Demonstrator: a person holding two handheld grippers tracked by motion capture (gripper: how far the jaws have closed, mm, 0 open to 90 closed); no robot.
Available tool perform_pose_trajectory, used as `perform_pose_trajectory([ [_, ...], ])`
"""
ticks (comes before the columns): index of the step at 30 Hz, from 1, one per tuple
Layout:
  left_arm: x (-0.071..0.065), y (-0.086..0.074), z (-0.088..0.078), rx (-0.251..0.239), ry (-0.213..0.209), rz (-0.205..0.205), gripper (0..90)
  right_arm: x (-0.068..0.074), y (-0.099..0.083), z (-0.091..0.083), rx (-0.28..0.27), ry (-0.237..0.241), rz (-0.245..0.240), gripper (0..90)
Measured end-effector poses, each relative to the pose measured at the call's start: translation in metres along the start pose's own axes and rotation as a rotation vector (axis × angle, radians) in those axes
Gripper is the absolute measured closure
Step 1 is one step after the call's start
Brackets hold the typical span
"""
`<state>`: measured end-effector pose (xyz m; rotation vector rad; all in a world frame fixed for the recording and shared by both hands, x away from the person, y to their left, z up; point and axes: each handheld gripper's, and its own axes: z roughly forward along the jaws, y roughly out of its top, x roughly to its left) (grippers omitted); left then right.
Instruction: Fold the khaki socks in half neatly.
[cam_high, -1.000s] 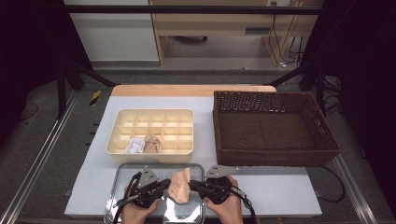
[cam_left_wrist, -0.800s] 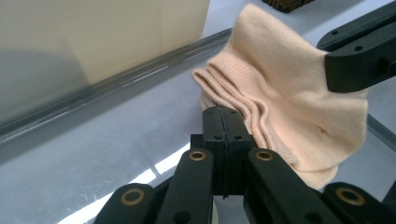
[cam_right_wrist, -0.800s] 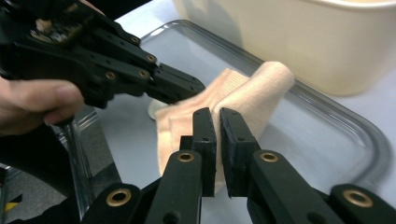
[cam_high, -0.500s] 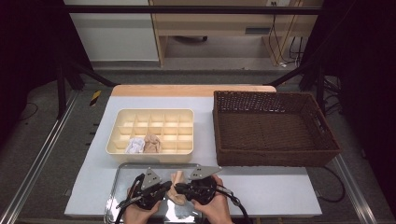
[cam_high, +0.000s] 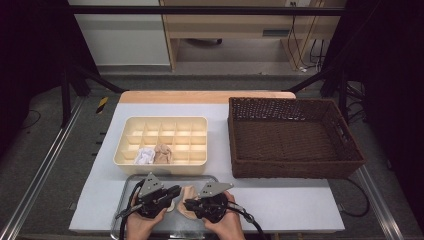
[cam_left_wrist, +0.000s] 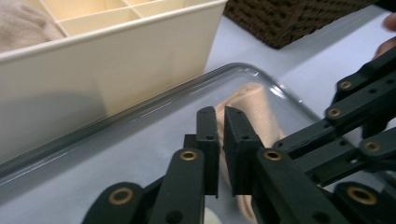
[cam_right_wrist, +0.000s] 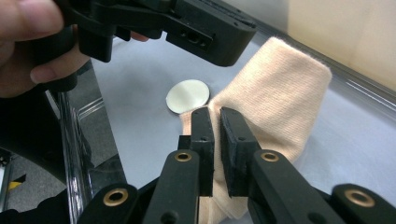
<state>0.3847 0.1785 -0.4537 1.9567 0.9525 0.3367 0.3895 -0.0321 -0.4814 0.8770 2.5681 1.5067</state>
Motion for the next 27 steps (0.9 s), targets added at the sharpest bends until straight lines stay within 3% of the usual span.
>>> perform_pose_trajectory([
  [4,-0.006,0.003,0.003,-0.002,0.018,0.025,71.1,0.001,0.000,0.000,0.002,0.000,-0.004,84.5],
  [5,-0.007,0.006,0.001,-0.021,0.024,0.030,69.3,0.001,-0.001,-0.001,0.002,-0.003,-0.008,84.5],
  [9,-0.009,0.015,-0.002,-0.043,0.032,0.039,66.3,0.002,-0.001,0.000,0.000,-0.007,-0.015,84.5],
  [14,-0.010,0.018,0.005,0.004,0.012,0.066,61.9,0.002,-0.001,-0.001,-0.002,-0.009,-0.016,84.5],
  [18,-0.006,0.016,0.016,0.059,0.037,0.069,60.8,0.002,-0.001,-0.001,-0.001,-0.009,-0.016,84.1],
  [27,0.006,0.003,0.012,0.093,0.030,0.021,60.0,-0.006,0.002,-0.015,0.038,-0.028,0.001,79.7],
])
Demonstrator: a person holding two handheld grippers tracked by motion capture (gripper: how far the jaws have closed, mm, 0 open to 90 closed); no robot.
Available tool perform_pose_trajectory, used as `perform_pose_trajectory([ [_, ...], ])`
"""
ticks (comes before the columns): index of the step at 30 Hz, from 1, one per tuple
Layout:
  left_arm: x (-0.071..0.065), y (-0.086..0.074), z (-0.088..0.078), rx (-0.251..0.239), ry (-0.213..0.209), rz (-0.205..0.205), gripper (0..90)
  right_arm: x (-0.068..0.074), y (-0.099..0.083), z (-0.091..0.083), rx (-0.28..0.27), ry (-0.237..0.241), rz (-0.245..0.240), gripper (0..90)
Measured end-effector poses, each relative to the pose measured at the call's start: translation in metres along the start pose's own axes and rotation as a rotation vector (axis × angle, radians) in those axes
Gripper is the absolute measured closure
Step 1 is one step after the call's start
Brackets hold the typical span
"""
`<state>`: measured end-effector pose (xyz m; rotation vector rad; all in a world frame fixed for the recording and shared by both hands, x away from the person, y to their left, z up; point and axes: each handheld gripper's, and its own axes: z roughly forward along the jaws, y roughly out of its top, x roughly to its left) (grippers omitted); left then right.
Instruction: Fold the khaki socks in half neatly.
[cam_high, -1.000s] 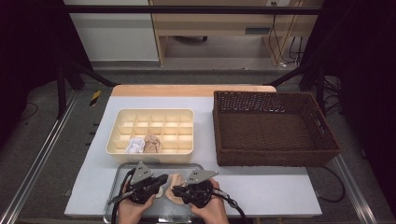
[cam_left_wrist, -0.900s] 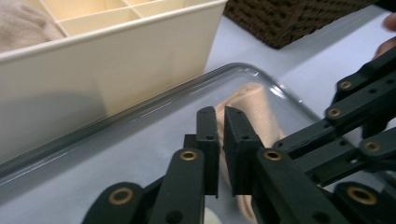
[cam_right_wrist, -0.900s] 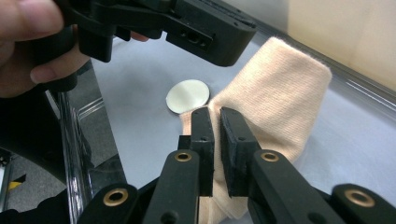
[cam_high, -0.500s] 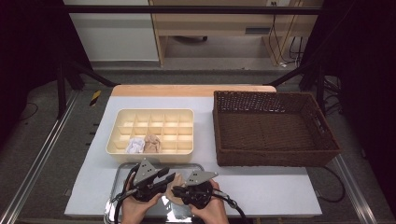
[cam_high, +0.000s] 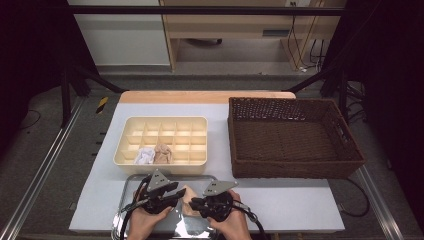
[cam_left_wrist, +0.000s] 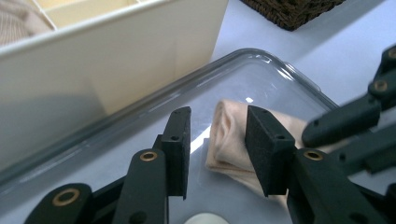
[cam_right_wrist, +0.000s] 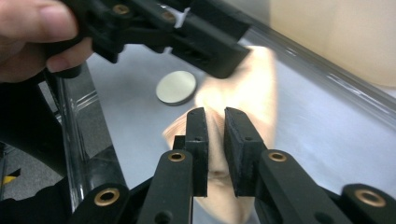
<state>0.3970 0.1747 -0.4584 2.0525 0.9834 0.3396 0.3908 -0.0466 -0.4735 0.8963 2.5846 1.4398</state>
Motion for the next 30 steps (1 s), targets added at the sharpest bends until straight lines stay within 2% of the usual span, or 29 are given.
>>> perform_pose_trajectory([
  [4,-0.002,-0.004,-0.002,-0.002,-0.009,-0.010,59.7,-0.005,0.001,-0.008,0.010,-0.040,-0.019,78.4],
  [10,-0.009,-0.012,-0.002,-0.014,-0.016,-0.035,57.5,-0.013,0.001,-0.019,0.006,-0.100,0.020,78.3],
  [14,-0.013,-0.014,-0.002,-0.018,0.003,-0.037,57.5,-0.013,0.007,-0.026,-0.046,-0.094,0.050,77.5],
  [17,-0.014,-0.015,-0.002,-0.018,0.007,-0.042,57.5,-0.012,0.012,-0.029,-0.080,-0.101,0.048,77.0],
  [18,-0.014,-0.015,-0.003,-0.018,0.008,-0.043,57.6,-0.011,0.012,-0.028,-0.080,-0.103,0.051,76.7],
  [20,-0.015,-0.015,-0.003,-0.017,0.010,-0.042,57.5,-0.010,0.009,-0.025,-0.046,-0.114,0.041,76.4],
  [24,-0.015,-0.015,-0.001,-0.013,-0.002,-0.042,56.2,-0.011,-0.008,-0.018,-0.013,-0.109,0.051,77.0],
  [27,-0.016,-0.015,-0.001,-0.014,0.002,-0.038,54.8,-0.012,-0.014,-0.017,-0.012,-0.103,0.063,77.0],
  [30,-0.015,-0.016,0.000,-0.017,0.001,-0.047,52.6,-0.013,-0.008,-0.023,-0.037,-0.094,0.076,77.9],
])
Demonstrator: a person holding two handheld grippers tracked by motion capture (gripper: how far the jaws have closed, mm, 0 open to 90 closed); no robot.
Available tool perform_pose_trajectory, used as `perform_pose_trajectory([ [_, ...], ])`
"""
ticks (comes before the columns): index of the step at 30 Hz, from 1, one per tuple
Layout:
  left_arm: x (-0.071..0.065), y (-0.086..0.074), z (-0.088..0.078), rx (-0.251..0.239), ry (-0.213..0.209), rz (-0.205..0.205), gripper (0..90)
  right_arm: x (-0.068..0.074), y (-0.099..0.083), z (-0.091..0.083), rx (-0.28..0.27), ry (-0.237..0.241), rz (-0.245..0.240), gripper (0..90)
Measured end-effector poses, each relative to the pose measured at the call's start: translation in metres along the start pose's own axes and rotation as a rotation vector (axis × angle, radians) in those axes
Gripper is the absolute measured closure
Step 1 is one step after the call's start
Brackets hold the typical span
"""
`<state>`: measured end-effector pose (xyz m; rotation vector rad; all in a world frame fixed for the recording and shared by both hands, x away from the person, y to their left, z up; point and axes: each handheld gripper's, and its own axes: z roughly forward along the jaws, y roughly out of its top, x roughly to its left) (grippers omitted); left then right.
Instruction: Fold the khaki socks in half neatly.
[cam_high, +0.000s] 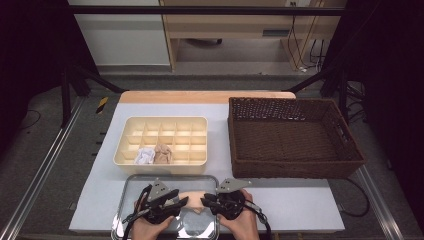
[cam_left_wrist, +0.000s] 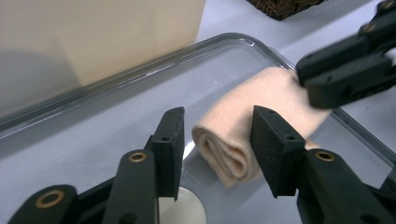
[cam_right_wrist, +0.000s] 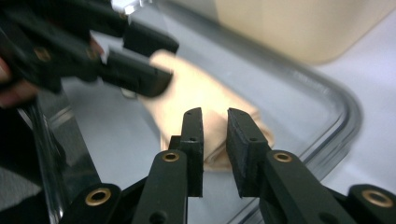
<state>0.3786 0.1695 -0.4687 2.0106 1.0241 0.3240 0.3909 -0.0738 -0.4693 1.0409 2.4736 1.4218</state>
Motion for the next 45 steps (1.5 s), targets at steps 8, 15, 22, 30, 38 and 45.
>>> perform_pose_trajectory([
  [8,-0.003,-0.003,0.005,0.013,-0.032,-0.016,45.8,-0.003,-0.005,0.007,0.029,-0.015,-0.009,82.9],
  [15,-0.004,-0.005,0.009,0.031,-0.065,-0.032,45.5,-0.004,-0.009,0.007,0.028,-0.010,0.002,83.8],
  [22,-0.007,-0.006,0.012,0.047,-0.117,-0.025,52.1,-0.005,-0.012,0.007,0.024,-0.010,0.004,84.5],
  [30,-0.011,-0.004,0.008,0.047,-0.133,-0.012,69.1,-0.006,-0.014,0.005,0.019,-0.002,0.015,84.7],
  [38,-0.015,0.004,-0.003,-0.004,-0.170,0.019,70.8,-0.006,-0.014,-0.002,0.003,0.000,0.015,86.7],
  [45,-0.013,0.015,-0.011,-0.026,-0.160,0.036,70.6,-0.008,-0.007,-0.018,-0.071,-0.007,-0.009,86.0],
])
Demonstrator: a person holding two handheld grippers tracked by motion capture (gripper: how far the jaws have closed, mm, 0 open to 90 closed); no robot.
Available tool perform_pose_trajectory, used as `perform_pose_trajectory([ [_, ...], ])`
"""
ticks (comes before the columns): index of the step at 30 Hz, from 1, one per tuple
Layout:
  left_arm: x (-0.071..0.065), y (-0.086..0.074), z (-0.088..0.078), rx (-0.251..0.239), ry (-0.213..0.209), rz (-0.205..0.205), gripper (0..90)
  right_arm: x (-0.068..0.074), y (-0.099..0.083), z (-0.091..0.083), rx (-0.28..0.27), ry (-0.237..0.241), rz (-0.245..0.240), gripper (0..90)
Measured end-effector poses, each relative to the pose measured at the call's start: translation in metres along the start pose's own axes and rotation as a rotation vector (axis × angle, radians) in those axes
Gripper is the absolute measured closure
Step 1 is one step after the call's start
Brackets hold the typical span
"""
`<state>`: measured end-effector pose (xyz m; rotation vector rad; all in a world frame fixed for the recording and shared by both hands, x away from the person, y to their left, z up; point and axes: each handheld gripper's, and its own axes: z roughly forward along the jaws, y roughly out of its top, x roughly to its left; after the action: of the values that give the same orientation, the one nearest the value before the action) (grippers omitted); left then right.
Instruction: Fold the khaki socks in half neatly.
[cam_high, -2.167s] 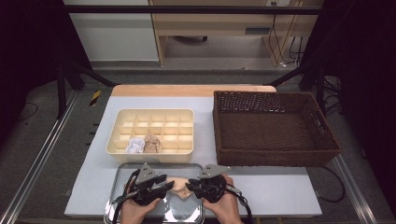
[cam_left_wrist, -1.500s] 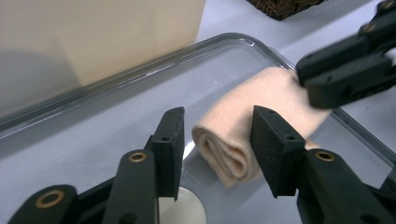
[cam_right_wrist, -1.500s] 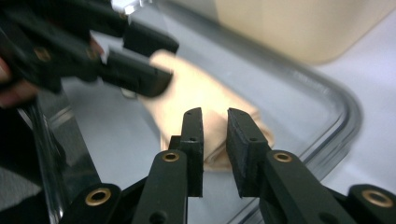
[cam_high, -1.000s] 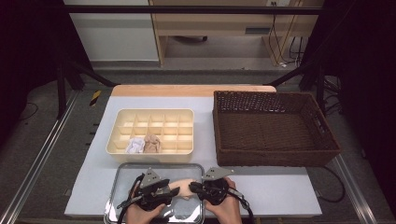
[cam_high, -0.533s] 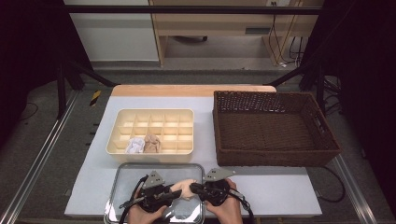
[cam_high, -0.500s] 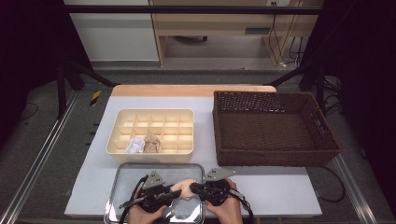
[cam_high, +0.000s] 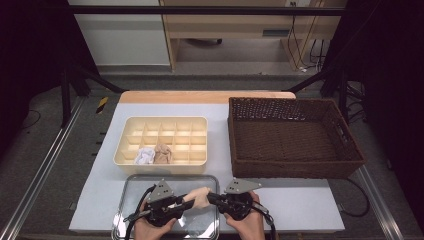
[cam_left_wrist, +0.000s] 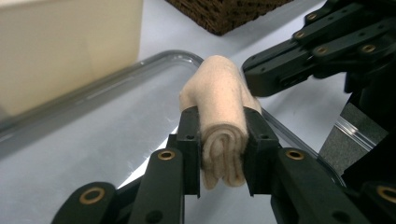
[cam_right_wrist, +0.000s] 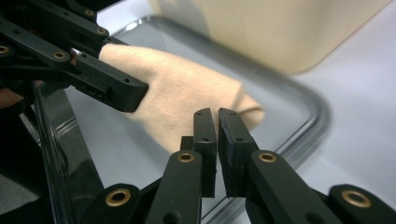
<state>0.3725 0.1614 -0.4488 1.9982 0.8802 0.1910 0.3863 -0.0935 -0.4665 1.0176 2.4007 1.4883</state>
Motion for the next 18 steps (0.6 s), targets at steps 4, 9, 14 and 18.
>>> perform_pose_trajectory([
  [4,0.005,0.005,-0.007,-0.011,0.014,0.004,70.5,-0.008,0.005,-0.016,-0.038,-0.042,-0.003,86.2],
  [9,0.010,0.013,-0.015,-0.028,0.032,0.001,70.4,-0.022,0.001,-0.032,-0.045,-0.098,0.017,86.0],
  [14,0.014,0.022,-0.021,-0.040,0.052,0.012,70.4,-0.034,-0.006,-0.043,-0.035,-0.158,0.025,84.5],
  [18,0.018,0.028,-0.023,-0.049,0.062,0.018,70.4,-0.042,-0.010,-0.052,-0.039,-0.193,0.037,81.9],
])
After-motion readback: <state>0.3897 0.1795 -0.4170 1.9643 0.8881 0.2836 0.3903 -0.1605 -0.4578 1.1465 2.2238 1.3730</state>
